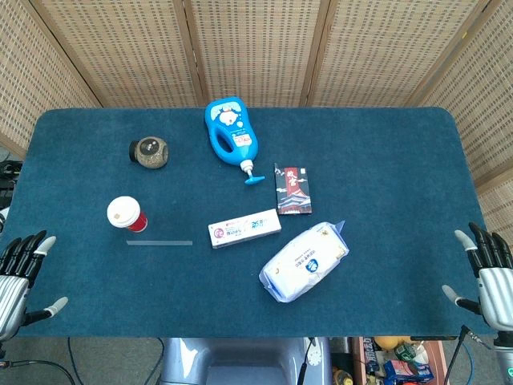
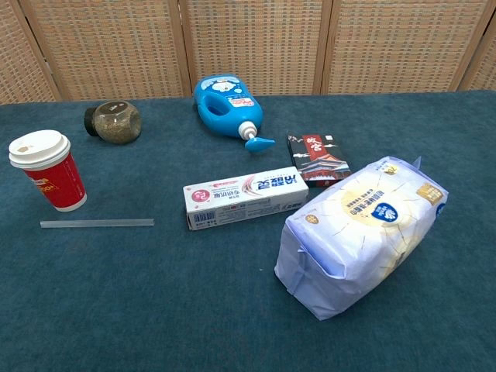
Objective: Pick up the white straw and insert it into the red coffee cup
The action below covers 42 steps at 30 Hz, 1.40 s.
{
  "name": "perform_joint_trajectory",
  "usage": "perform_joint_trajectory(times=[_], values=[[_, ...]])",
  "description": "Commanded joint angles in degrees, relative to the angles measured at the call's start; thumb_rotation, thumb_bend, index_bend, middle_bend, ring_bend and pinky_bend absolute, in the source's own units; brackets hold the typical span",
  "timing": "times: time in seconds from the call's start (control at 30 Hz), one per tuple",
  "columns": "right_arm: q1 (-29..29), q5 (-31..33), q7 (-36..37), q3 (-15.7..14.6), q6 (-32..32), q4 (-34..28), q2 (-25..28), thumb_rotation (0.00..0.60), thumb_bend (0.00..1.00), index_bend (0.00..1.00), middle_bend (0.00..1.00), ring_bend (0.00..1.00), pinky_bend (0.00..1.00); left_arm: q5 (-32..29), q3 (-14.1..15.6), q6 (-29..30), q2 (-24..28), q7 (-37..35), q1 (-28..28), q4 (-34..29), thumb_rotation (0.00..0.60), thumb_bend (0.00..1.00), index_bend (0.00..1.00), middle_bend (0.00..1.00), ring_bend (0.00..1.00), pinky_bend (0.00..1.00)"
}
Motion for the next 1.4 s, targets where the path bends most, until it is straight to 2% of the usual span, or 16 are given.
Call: perform_joint_trajectory(times=[0.03, 0.17, 0.37, 0.5, 0.67, 0.7, 0.8, 0.93, 1.03, 1.13, 1.4], values=[[-0.01, -0.05, 0.09, -0.02, 0.02, -0.02, 0.04, 0.600, 0.00, 0.00, 0.00, 0.00, 0.00, 0.02, 0.07, -0.12, -0.07, 0.22, -0.01, -0.01, 0.600, 0.13, 0.00, 0.00, 0.00, 0.00], [-0.10, -0.05, 0.32, -0.03, 0.13, -0.08, 0.12, 0.600, 0.00, 0.00, 0.00, 0.00, 0.00, 0.07, 0.21, -0.63, -0.28, 0.76, -0.17, 0.06, 0.600, 0.13, 0.00, 0.00, 0.00, 0.00], [-0.07, 0.34, 0.57, 0.16, -0.01, -0.22, 0.24, 0.600, 0.00, 0.00, 0.00, 0.00, 0.00, 0.71, -1.05, -6.34, -1.11, 1.12, -4.68, 1.33, 0.600, 0.13, 0.00, 0.00, 0.00, 0.00], [0.20, 1.03, 0.72, 0.43, -0.67, -0.18, 0.29, 0.600, 0.00, 0.00, 0.00, 0.00, 0.00, 1.38, -3.78, -12.61, -2.03, 2.04, -10.90, 1.57, 0.600, 0.13, 0.00, 0.00, 0.00, 0.00], [0.47, 1.47, 0.80, 0.49, -1.39, 0.18, 0.14, 0.600, 0.00, 0.00, 0.00, 0.00, 0.00, -1.06, -6.14, -22.79, -3.80, 3.83, -18.31, 0.61, 0.600, 0.13, 0.00, 0.00, 0.00, 0.00], [0.55, 1.59, 0.81, 0.52, -1.58, 0.26, 0.10, 0.600, 0.00, 0.00, 0.00, 0.00, 0.00, -1.73, -6.88, -25.45, -5.10, 4.23, -20.45, 0.87, 0.600, 0.13, 0.03, 0.00, 0.00, 0.00], [0.64, 1.77, 0.88, 0.59, -1.78, 0.36, 0.02, 0.600, 0.00, 0.00, 0.00, 0.00, 0.00, -3.38, -8.11, -28.37, -7.90, 4.93, -23.22, 2.10, 0.600, 0.13, 0.13, 0.00, 0.00, 0.00], [0.82, 2.26, 0.97, 0.66, -2.36, 0.59, -0.09, 0.600, 0.00, 0.00, 0.00, 0.00, 0.00, -9.18, -10.28, -32.99, -13.55, 9.46, -27.06, 5.07, 0.600, 0.13, 0.24, 0.00, 0.00, 0.00], [0.93, 2.40, 1.00, 0.65, -2.65, 0.76, -0.18, 0.600, 0.00, 0.00, 0.00, 0.00, 0.00, -13.56, -11.01, -34.91, -15.64, 13.08, -28.30, 6.02, 0.600, 0.19, 0.33, 0.00, 0.00, 0.00], [1.04, 2.49, 1.12, 0.66, -2.90, 0.88, -0.19, 0.600, 0.00, 0.00, 0.00, 0.00, 0.00, -17.87, -11.45, -36.24, -17.56, 16.00, -29.24, 7.03, 0.600, 0.26, 0.35, 0.00, 0.00, 0.00], [1.25, 2.82, 1.87, 0.73, -3.46, 1.03, -0.08, 0.600, 0.00, 0.00, 0.00, 0.00, 0.00, -25.68, -11.29, -38.59, -22.85, 20.15, -31.72, 12.12, 0.600, 0.28, 0.38, 0.00, 0.00, 0.00]])
